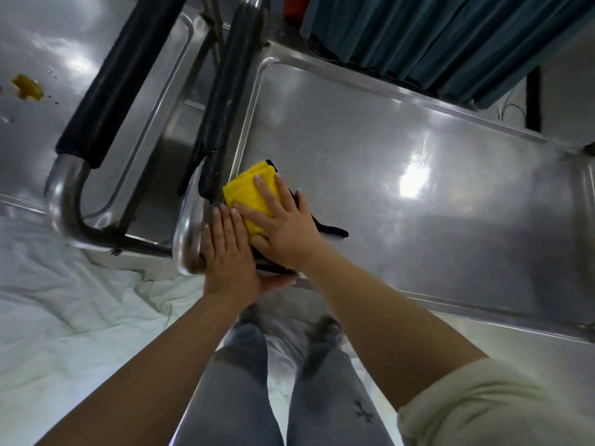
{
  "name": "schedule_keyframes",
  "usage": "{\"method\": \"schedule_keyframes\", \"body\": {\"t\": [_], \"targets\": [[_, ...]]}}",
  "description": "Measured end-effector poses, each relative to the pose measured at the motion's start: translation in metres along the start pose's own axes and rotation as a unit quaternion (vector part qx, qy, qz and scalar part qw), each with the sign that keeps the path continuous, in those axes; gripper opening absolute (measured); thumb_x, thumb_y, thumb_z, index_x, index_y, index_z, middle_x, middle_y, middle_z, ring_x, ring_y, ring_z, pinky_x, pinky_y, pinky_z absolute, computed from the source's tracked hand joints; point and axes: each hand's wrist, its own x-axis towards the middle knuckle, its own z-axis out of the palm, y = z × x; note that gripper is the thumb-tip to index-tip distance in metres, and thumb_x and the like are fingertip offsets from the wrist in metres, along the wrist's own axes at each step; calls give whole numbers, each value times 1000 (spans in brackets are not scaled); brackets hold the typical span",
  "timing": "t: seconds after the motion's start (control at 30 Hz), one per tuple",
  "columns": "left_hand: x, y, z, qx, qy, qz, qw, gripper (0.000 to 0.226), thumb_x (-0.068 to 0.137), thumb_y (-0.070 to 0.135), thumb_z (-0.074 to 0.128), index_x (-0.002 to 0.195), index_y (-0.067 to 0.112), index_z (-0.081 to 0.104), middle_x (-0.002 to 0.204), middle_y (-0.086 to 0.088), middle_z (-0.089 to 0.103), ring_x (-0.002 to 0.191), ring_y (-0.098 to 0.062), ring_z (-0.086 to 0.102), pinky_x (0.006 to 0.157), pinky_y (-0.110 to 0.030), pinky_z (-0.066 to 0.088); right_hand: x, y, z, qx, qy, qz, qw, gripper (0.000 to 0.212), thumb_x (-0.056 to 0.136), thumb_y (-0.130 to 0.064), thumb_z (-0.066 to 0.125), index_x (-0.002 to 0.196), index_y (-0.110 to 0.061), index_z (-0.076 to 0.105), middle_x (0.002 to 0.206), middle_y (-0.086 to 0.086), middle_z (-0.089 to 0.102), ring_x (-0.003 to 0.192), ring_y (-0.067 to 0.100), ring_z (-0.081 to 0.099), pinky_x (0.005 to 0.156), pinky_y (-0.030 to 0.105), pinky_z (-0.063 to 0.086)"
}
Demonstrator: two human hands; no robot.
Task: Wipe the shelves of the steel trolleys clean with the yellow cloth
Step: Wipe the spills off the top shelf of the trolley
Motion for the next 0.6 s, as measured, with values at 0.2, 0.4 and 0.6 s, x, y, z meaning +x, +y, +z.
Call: {"method": "schedule_keyframes", "body": {"t": [0.2, 0.4, 0.6], "targets": [[-6, 1, 7, 34, 37, 66, 997, 116, 70, 91, 17, 151, 8, 23, 153, -32, 19, 142, -49, 16, 113, -63, 15, -22, 32, 11, 18, 42, 59, 997, 57, 89, -56, 31, 144, -48, 21, 161, -1, -3, 146, 32, -7, 108, 68, 10], [-15, 38, 2, 81, -23, 77, 993, 104, 80, 77, -3, 151, 4, 21, 157, -25, 14, 146, -41, 10, 117, -58, 6, -102, 118, 14, 43, 40, 168, 984, 60, 87, -55, 26, 145, -51, 12, 161, -2, -7, 146, 31, -8, 108, 67, 12], [8, 121, 14, 42, -31, 90, 995, 97, 83, 76, -6, 152, 8, -2, 160, -18, -6, 147, -36, -8, 118, -55, 1, -195, 201, 14, 50, 16, 270, 961, 61, 87, -54, 27, 143, -55, 4, 160, -3, -13, 146, 28, -10, 107, 67, 16]]}}
